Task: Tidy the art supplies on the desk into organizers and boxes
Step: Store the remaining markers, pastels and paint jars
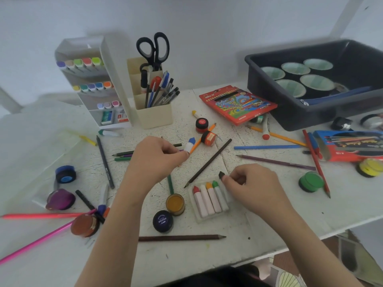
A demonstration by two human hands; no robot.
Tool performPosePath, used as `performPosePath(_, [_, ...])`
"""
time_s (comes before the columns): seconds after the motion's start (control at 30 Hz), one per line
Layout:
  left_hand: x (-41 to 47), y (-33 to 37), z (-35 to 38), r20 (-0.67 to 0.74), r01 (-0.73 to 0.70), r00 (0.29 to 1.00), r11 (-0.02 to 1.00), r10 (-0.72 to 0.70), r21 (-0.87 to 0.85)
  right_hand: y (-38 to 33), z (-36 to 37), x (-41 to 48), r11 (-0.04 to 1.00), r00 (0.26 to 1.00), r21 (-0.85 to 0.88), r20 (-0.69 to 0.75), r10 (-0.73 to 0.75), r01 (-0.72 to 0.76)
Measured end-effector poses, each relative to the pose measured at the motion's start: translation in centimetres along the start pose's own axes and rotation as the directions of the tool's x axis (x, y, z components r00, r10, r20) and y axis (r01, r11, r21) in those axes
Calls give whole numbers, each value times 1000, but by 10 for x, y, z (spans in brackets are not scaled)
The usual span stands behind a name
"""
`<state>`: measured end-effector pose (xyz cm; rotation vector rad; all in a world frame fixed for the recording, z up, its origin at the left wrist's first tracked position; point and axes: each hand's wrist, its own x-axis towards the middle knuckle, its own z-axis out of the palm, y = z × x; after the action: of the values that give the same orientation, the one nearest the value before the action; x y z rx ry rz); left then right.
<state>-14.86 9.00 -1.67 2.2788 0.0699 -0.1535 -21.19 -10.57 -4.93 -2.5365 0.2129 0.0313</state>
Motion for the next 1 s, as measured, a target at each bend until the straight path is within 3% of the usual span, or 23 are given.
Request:
performPosePath(0.2, [0, 0, 1, 22, 7, 1000, 1000, -6, -25, 4, -3, 3, 998, 991, -64, 131, 31, -22])
performPosePath(0.37, [1, 1, 3, 37, 23, 999, 999, -21, -38, 9, 2, 6, 998, 987, 15, 153, 56, -59])
performPosePath(0.7, [-7, 10, 12, 72, -27, 997, 999, 28, -17, 11, 0, 11, 1000, 983, -13, 181, 0, 2])
performPosePath(0.83, [-11, 16, 17, 161, -59, 985, 996, 68, -61, 2, -5, 12, 972, 998, 228, 38, -59, 48])
performPosePath(0.93, [-15, 22, 24, 231, -100, 966, 991, 118, -89, -10, -11, 13, 862, 997, 504, 34, -74, 47])
performPosePath(1.0, [-20, 26, 30, 269, -135, 950, 985, 159, -104, -13, -13, 13, 803, 996, 595, 39, -74, 37])
